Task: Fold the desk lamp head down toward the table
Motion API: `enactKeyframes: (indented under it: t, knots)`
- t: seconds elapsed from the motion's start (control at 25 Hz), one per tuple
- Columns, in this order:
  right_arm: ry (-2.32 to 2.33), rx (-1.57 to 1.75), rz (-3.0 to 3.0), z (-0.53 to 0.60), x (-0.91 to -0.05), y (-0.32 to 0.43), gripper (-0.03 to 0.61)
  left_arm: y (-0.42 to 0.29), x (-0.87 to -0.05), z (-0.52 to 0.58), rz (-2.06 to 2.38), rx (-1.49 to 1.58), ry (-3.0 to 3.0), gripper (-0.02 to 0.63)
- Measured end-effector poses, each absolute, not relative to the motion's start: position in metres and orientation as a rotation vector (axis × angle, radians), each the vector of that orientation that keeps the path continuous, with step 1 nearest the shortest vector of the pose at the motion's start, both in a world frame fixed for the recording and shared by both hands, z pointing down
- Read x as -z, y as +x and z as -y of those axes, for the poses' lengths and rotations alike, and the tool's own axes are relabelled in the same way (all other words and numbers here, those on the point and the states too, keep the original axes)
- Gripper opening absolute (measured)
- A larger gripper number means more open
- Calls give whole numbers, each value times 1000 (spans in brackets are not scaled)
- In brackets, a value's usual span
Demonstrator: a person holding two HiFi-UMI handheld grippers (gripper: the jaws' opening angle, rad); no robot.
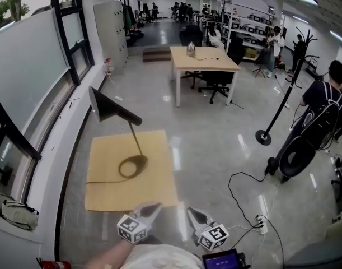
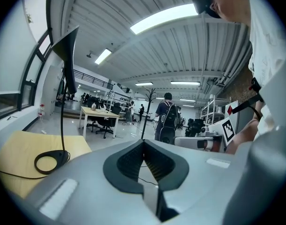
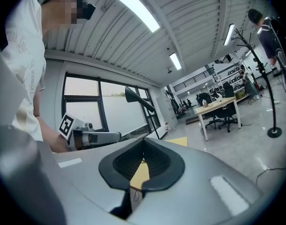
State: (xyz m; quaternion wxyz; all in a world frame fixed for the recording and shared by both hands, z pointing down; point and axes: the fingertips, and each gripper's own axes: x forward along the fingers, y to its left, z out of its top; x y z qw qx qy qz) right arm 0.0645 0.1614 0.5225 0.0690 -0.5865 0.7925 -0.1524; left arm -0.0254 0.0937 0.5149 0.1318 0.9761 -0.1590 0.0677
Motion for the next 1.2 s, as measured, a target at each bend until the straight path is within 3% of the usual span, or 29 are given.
enactKeyframes:
  t: [0.56, 0.88, 1.2]
  knots:
    - [-1761, 533, -2350, -130, -542, 95, 14, -4, -523, -67, 506, -271, 2810, 2]
    - [-1792, 558, -2395, -97, -545, 103, 14, 32, -514, -26, 445, -180, 2831, 2]
    - [-1773, 558, -2471, -43, -541, 95, 14, 21, -515, 29, 519, -128, 2835, 2]
